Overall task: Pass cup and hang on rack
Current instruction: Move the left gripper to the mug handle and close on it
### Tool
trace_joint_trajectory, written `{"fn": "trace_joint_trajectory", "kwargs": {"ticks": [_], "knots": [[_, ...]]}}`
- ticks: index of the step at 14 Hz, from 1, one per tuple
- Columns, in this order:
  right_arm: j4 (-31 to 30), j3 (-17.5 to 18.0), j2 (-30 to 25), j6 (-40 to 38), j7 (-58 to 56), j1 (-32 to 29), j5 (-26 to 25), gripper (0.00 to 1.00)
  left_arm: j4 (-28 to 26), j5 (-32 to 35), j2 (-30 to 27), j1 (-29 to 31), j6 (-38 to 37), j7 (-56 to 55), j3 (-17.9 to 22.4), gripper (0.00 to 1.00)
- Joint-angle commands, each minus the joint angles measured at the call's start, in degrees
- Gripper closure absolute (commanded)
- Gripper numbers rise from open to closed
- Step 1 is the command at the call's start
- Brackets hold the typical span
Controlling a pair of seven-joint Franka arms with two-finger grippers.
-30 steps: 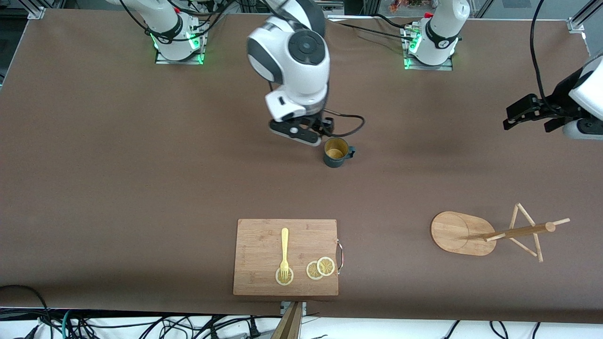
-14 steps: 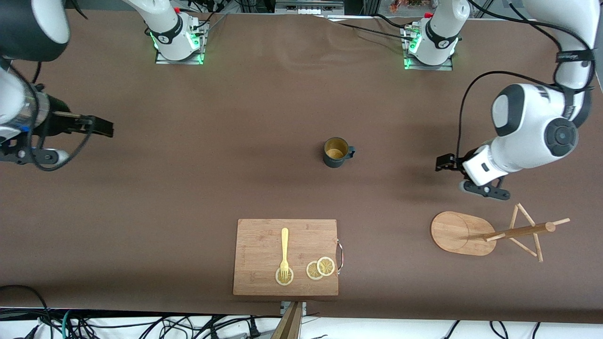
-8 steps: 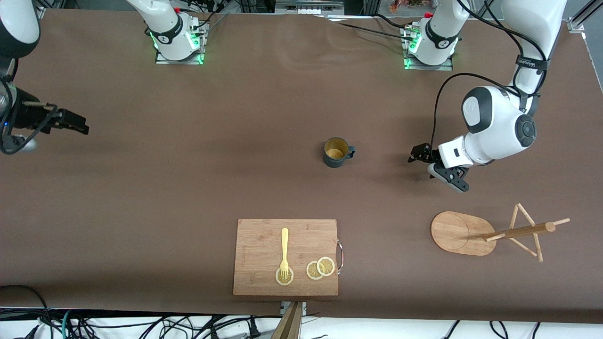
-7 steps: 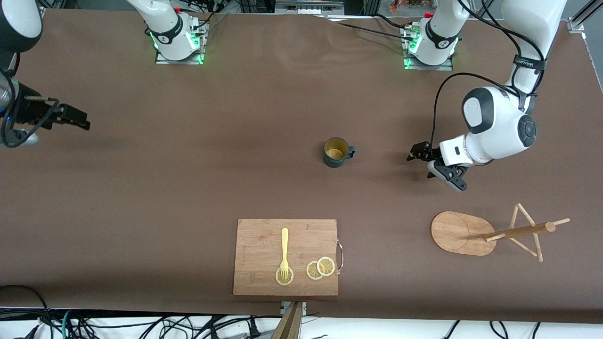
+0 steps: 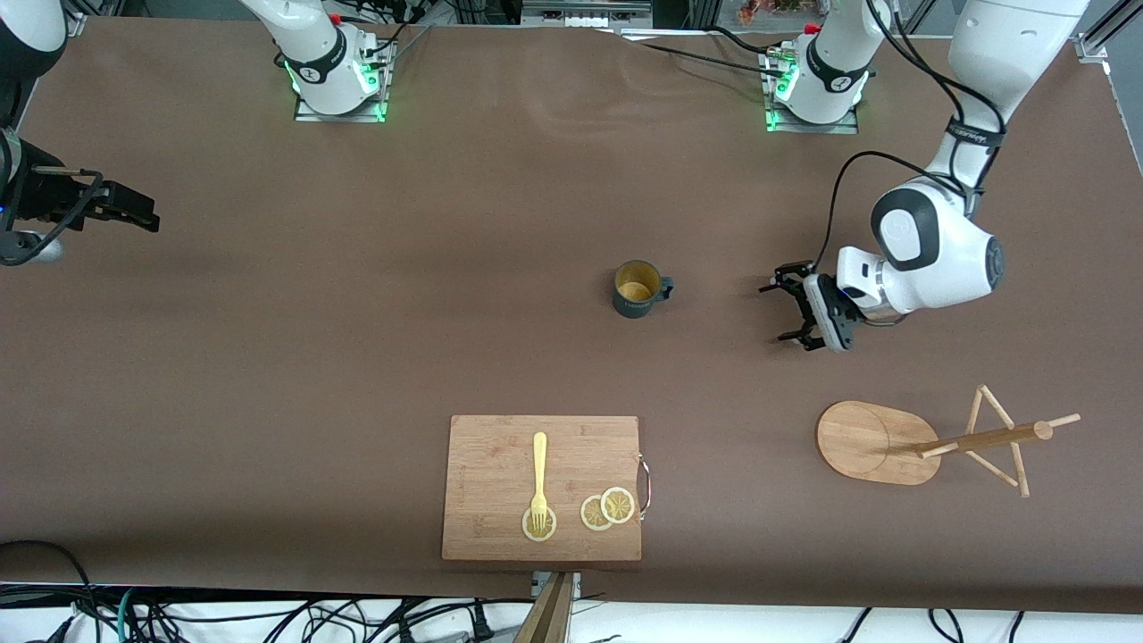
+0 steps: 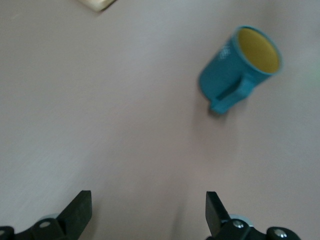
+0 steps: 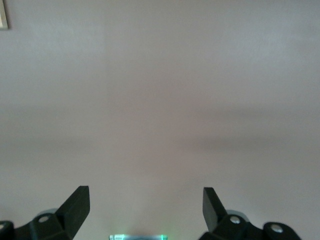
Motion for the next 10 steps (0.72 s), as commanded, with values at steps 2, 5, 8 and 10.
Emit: {"fn": "trace_joint_trajectory", "kwargs": {"ticks": [2,5,8,10], "knots": [[1.46,1.17,0.58,-2.68,-0.10,-1.11,-0.26,0.00,-2.35,-7.95,2.83,1.67,-0.81,20.07,-2.11,0.00],[1.20,0.73,0.75,-2.51,-0.45,-1.29,4.39,0.00,-2.00,-15.66,4.68,2.19,-3.27,34.57,-3.51,0.00],[1.20,0.82,0.75,-2.42,-0.36,-1.20,4.49,0.00,-1.91,-24.99,8.19,2.28,-8.01,43.73,-4.83,0.00],[1.11,0.82,0.93,-2.50,-0.36,-1.20,4.57,0.00,-1.73,-28.60,10.39,2.11,-9.42,47.69,-5.62,0.00]]}}
